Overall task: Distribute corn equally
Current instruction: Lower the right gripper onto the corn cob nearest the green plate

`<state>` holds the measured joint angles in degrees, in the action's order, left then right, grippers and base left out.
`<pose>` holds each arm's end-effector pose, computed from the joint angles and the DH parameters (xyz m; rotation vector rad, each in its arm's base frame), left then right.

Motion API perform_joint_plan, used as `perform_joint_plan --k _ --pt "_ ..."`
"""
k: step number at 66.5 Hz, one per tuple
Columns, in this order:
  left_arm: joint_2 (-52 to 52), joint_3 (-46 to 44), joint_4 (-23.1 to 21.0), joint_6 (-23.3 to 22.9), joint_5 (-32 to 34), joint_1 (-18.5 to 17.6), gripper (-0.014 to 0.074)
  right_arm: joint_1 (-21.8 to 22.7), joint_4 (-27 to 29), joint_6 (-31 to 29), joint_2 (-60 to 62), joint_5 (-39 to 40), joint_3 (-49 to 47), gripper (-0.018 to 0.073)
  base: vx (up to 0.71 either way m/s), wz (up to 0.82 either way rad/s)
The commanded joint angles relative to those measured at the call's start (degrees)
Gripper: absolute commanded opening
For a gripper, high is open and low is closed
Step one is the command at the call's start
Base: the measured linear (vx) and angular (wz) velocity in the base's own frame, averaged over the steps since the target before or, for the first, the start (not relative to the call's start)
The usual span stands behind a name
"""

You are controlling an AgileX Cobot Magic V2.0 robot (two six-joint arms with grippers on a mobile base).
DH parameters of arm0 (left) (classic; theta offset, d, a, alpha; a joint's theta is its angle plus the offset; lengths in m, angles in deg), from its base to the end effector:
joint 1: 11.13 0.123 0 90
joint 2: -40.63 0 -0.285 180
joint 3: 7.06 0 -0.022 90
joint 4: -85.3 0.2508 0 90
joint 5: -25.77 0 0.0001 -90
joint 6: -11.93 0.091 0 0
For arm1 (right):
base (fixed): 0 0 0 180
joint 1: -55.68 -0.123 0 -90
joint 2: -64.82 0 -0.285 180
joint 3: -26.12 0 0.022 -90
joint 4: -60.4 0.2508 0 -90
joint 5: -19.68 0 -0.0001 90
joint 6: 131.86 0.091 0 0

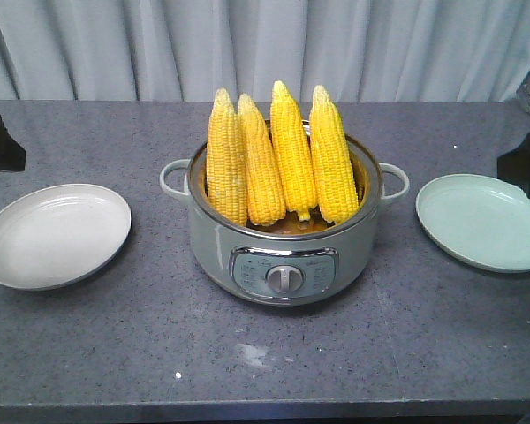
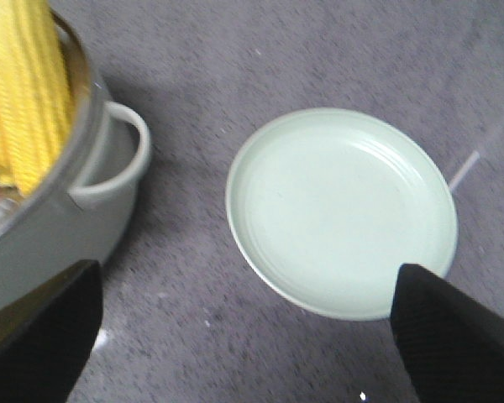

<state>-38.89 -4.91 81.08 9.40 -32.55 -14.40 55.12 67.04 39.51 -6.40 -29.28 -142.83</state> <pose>0.2508 -0.0200 0.3918 -0.0036 2.4447 -0.1388 0.2220 0.0101 0.3888 -0.1414 2.2802 0.0662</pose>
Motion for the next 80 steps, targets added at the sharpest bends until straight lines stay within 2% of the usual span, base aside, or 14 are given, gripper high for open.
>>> perform_joint_plan --k 1,13,31,37,46,53,67,80 --pt "1.2 -1.8 -0.6 0.0 3.4 0.1 0.0621 0.2 3.8 -3.6 -2.6 1.7 -5.3 0.0664 0.00 0.00" --pt "1.2 -1.8 -0.6 0.0 3.4 0.1 0.0576 0.2 8.7 -8.0 -11.3 -1.3 -13.6 0.0658 0.00 0.00" --pt "1.2 -1.8 -0.6 0.0 3.4 0.1 0.0575 0.1 15.4 -14.0 -24.0 -5.1 -26.4 0.0652 0.00 0.00" --pt "1.2 -1.8 -0.6 0.0 3.4 0.1 0.0575 -1.8 14.7 -14.8 -27.2 -5.3 -29.8 0.0650 0.00 0.00" --pt "1.2 -1.8 -0.6 0.0 3.4 0.1 0.0575 -7.6 11.6 -15.8 -32.0 -5.1 -36.1 0.0650 0.00 0.00" --pt "1.2 -1.8 -0.7 0.0 3.3 0.1 0.0575 -10.4 9.8 -15.3 -36.1 -4.6 -40.8 0.0649 0.00 0.00" --pt "1.2 -1.8 -0.7 0.0 3.2 0.1 0.0575 -11.3 12.2 -14.8 -43.5 -6.2 -49.0 0.0637 0.00 0.00" --pt "1.2 -1.8 -0.7 0.0 3.2 0.1 0.0575 -11.3 12.5 -14.9 -46.5 -6.6 -51.1 0.0610 0.00 0.00"
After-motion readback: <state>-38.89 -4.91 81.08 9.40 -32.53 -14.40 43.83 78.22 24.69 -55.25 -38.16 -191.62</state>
